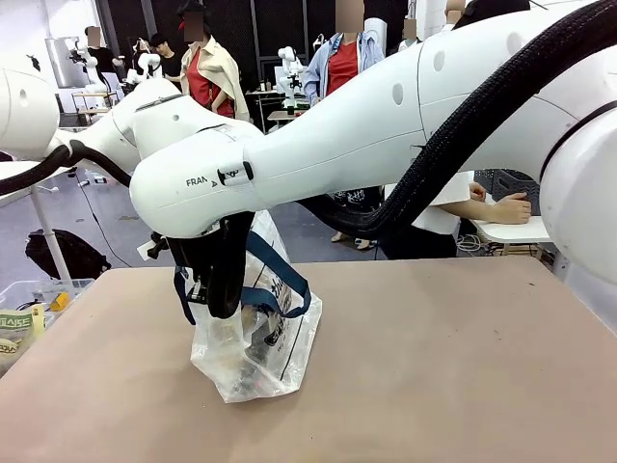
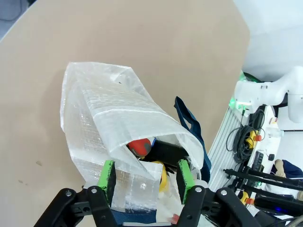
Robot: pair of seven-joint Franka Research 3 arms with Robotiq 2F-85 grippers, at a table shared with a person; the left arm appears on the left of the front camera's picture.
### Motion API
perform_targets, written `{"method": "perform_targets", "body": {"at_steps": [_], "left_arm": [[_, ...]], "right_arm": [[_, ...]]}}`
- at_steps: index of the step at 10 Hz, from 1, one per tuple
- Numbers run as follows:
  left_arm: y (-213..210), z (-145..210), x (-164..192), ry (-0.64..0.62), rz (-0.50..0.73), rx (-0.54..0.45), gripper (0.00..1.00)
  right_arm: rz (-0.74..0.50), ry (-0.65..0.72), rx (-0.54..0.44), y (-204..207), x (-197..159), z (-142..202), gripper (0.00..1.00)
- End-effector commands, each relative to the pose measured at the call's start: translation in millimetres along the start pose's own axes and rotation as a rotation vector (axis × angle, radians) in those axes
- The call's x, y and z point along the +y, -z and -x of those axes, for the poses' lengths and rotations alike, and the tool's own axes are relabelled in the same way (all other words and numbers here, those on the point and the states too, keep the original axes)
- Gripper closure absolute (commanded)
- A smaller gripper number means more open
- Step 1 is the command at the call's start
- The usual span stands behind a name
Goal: Transfer purchased items from the store into the shopping bag.
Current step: Move the Reusable shopping bag to the right side of the table.
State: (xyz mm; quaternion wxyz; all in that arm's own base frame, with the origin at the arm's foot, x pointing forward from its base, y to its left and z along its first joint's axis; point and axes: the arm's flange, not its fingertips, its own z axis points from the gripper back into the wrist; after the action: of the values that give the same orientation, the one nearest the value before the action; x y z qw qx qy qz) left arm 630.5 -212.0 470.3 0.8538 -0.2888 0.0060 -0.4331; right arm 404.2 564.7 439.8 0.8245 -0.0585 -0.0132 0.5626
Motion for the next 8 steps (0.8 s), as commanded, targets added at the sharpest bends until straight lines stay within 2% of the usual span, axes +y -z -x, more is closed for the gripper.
{"method": "perform_targets", "body": {"at_steps": [1,8], "left_arm": [[-8.1,-2.6,5.8,0.021,0.071,-0.021,0.33],[0.4,-12.2,8.3,0.064,0.197,0.0,0.33]], "right_arm": [[0.031,0.015,0.017,8.8,10.4,4.9,1.0],[0.023,0.009,0.017,9.6,10.9,1.6,1.0]]}}
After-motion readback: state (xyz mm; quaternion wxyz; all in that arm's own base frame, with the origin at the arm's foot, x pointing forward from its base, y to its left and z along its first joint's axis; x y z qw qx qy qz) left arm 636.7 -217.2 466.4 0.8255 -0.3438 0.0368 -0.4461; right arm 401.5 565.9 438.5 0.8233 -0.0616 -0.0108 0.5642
